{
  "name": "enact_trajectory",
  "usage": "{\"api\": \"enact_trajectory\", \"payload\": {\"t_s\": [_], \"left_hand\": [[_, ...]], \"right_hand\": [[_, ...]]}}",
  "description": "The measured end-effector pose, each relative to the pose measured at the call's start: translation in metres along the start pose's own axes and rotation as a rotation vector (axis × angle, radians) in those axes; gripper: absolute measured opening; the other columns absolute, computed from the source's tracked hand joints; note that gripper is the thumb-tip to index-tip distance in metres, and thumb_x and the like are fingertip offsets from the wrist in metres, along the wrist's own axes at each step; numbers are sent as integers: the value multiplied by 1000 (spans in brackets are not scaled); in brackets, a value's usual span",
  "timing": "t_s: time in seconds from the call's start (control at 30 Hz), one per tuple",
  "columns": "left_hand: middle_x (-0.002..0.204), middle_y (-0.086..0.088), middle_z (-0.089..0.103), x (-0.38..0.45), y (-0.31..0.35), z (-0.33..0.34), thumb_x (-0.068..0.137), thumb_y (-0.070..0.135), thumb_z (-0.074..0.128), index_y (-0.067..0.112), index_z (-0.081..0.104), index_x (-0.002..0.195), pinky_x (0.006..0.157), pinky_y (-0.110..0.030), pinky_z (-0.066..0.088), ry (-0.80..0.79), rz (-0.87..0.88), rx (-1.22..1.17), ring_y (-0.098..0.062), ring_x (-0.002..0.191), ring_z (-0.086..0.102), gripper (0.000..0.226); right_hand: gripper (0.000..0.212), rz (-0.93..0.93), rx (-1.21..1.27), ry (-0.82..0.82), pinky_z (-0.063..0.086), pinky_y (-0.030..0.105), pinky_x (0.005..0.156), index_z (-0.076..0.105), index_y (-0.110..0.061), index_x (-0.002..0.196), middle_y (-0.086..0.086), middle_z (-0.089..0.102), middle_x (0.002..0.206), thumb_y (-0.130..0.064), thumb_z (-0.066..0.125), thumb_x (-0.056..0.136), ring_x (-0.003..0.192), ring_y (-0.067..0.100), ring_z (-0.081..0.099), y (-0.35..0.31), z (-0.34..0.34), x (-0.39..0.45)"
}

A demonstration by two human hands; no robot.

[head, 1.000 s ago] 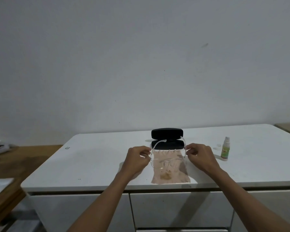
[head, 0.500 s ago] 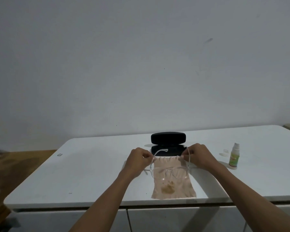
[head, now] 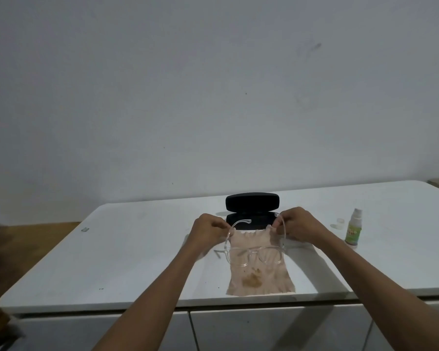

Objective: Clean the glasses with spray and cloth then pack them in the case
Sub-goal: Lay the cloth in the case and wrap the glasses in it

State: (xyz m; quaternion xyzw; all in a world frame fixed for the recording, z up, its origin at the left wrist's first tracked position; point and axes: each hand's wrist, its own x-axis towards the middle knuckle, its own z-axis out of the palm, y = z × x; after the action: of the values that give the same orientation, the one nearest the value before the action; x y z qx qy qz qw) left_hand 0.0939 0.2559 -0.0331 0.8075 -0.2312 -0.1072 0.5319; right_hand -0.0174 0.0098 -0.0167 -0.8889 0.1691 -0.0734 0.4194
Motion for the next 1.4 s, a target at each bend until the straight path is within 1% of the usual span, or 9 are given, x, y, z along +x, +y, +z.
{"api": "enact_trajectory", "payload": {"t_s": [0.1, 0.2, 0.4, 0.5, 0.7, 0.8, 1.13, 1.27, 1.4], "left_hand": [[76, -11, 69, -11, 9, -11, 79, 0, 77, 4, 81, 83, 58, -27, 47, -92, -39, -169, -17, 64, 59, 7], [71, -10, 63, -21, 15, -22, 83, 3, 73, 3, 80, 86, 50, -32, 21, -152, -31, -138, -14, 50, 37, 7], [58, -1, 52, -27, 20, -31, 86, 10, 72, 8, 81, 92, 46, -25, 28, -265, -99, -55, -14, 48, 35, 11], [56, -2, 47, -27, 23, -33, 85, 10, 70, 4, 79, 92, 47, -24, 28, -321, -133, -16, -14, 48, 33, 12], [57, -2, 40, -30, 30, -31, 77, 15, 62, 1, 77, 93, 51, -27, 23, -435, -180, 103, -15, 50, 30, 27], [54, -2, 38, -30, 34, -29, 74, 12, 55, 5, 80, 83, 50, -26, 23, -463, -174, 150, -16, 47, 29, 27], [45, -1, 46, -40, 29, -24, 75, 3, 49, 12, 83, 81, 48, -26, 27, -371, 8, 272, -16, 44, 29, 37], [52, 0, 50, -47, 28, -28, 76, 13, 54, 25, 83, 80, 51, -25, 30, -183, 171, 401, -16, 50, 35, 31], [64, 3, 66, -62, 22, -30, 73, 24, 57, 26, 69, 64, 60, -24, 44, -47, 202, 517, -10, 58, 55, 15]], "right_hand": [[30, 23, 239, -77, 32, 25, 51, 79, -13, 72, 6, 66, 70, 9, 61, 84, 68, 23, 48, 0, -6, -9], [30, 14, 284, -159, 37, 25, 58, 80, -4, 90, 4, 68, 78, 9, 53, 85, 74, 18, 51, -3, -13, -21], [29, 0, 277, -270, 43, 28, 68, 77, -5, 83, -2, 75, 91, -17, 56, 66, 79, 15, 56, -9, -21, -35], [24, -8, 252, -297, 41, 26, 63, 76, 0, 85, -1, 72, 85, -12, 55, 78, 77, 15, 54, -10, -20, -35], [30, 23, 104, -319, 37, 23, 57, 79, -11, 70, 2, 73, 87, -23, 54, 61, 74, 14, 50, -19, -19, -37], [26, 45, 114, -326, 34, 21, 53, 79, -10, 68, -5, 72, 79, -16, 54, 74, 71, 14, 48, -24, -18, -40], [24, 6, 265, -33, 30, 23, 47, 74, -10, 68, 10, 74, 80, -7, 58, 86, 65, 17, 50, -3, -13, -49], [19, 11, 102, 59, 35, 14, 42, 77, -10, 77, 3, 73, 70, -10, 63, 90, 50, 8, 53, -1, -17, -66], [16, 19, -62, 26, 44, 17, 50, 78, -8, 73, 2, 73, 63, -14, 67, 83, 59, 11, 62, -4, -18, -86]]}}
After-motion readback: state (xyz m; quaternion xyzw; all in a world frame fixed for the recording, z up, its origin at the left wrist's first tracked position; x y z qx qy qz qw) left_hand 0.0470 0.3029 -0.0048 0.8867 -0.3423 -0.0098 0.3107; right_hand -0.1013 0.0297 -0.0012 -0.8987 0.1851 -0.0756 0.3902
